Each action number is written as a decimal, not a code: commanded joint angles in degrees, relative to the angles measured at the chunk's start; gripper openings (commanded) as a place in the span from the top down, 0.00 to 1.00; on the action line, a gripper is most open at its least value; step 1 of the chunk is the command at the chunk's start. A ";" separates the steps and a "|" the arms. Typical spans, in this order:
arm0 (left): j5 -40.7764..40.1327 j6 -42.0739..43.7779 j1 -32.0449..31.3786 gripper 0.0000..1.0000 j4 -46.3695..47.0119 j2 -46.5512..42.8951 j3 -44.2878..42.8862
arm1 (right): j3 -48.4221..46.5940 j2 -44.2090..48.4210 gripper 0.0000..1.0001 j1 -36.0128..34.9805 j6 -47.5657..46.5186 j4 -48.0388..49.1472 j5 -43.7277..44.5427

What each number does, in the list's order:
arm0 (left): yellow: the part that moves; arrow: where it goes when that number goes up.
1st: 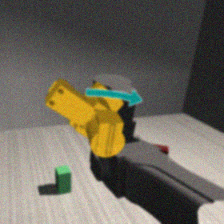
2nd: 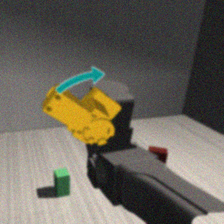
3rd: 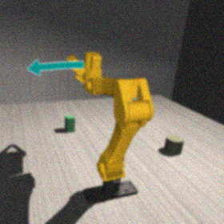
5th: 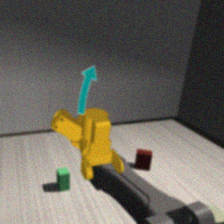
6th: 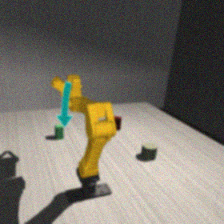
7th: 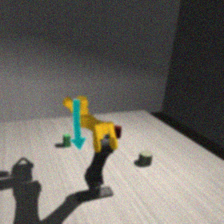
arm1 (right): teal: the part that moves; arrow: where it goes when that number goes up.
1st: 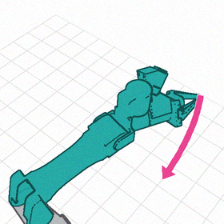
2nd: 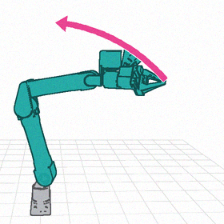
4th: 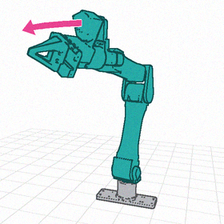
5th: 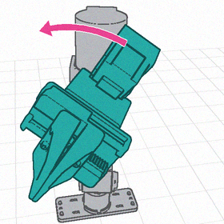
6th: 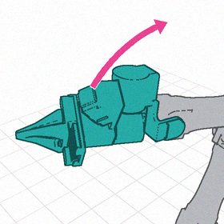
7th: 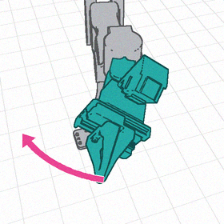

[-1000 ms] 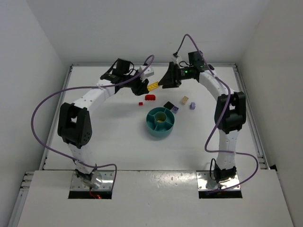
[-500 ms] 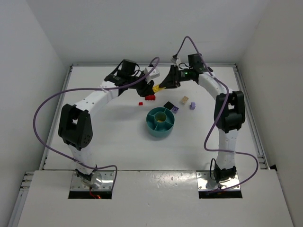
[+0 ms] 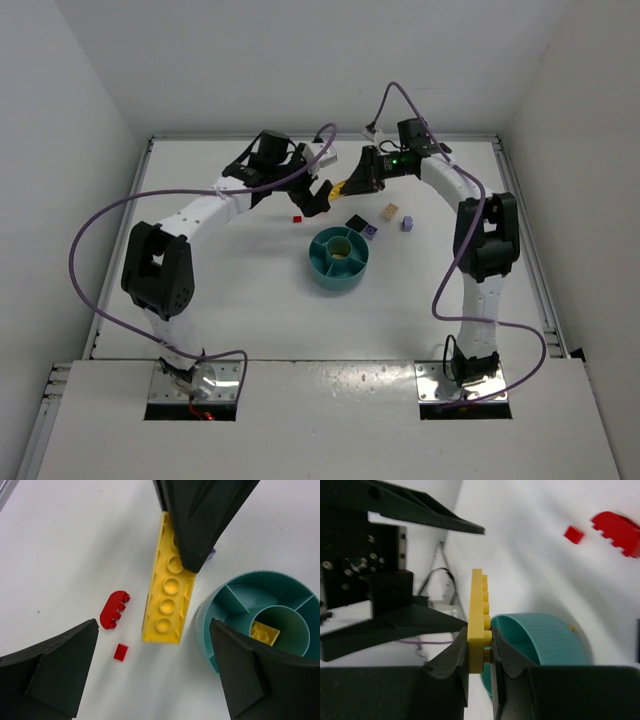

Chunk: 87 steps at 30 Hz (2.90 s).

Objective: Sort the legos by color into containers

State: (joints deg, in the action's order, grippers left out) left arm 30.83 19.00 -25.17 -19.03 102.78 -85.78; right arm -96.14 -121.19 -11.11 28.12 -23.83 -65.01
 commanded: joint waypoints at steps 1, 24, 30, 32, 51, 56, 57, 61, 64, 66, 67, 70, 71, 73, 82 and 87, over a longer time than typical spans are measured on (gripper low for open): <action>-4.45 -4.40 0.55 0.00 2.77 -4.61 1.31 | -5.36 4.73 0.99 0.30 -16.87 -10.06 6.63; 0.02 -21.47 15.94 0.00 0.31 0.75 -0.62 | 7.27 23.80 1.00 -13.49 -53.52 -32.77 30.03; 0.02 -20.24 16.47 0.00 0.31 -1.70 2.10 | 8.42 23.72 1.00 -15.16 -53.52 -30.92 35.47; 0.02 -20.24 16.47 0.00 0.31 -1.71 2.72 | 8.42 23.72 1.00 -15.17 -53.52 -30.40 36.79; 0.64 -17.07 16.47 0.00 0.92 -3.90 5.70 | 2.53 20.28 0.41 -20.09 -51.96 -28.20 40.76; 1.16 -16.37 16.47 0.00 3.99 -5.83 8.51 | 4.90 22.48 0.46 -17.02 -44.91 -21.36 46.37; 1.16 -16.37 16.47 0.00 4.00 -5.84 8.52 | 5.52 22.48 0.48 -16.14 -43.17 -20.73 47.16; 0.64 -16.37 16.47 0.00 4.52 -5.84 8.52 | 8.50 21.79 0.50 -9.11 -37.71 -18.45 49.27; -0.68 -16.37 16.47 0.00 5.13 -5.84 8.52 | 8.51 19.94 0.53 -6.04 -32.26 -17.83 50.59; -1.99 -16.37 16.47 0.00 5.75 -6.45 9.05 | 7.90 17.40 0.49 -5.24 -30.76 -17.83 51.21; -2.00 -16.37 16.47 0.00 5.75 -6.98 9.05 | 6.94 15.47 0.47 -5.23 -31.80 -19.30 51.21; -3.14 -15.75 16.47 0.00 5.75 -6.98 9.05 | 5.27 12.91 0.43 -5.23 -35.58 -20.02 50.69; -3.14 -15.06 16.47 0.00 5.75 -6.98 9.05 | 3.69 12.12 0.42 -5.23 -36.29 -20.63 50.17; -3.76 -14.53 16.47 0.00 5.75 -6.98 9.05 | 2.10 9.57 0.41 -5.23 -39.36 -21.16 50.16; -3.76 -13.91 16.47 0.00 5.23 -5.05 6.41 | 0.25 5.97 0.37 -6.38 -41.48 -21.08 51.92; -3.76 -14.43 16.47 0.00 5.23 -4.52 5.88 | 0.25 5.43 0.36 -6.90 -44.55 -21.60 51.39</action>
State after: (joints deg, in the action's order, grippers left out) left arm 27.07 4.27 -8.95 -15.31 98.65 -77.30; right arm -93.58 -115.37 -17.34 -13.74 -45.34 -13.56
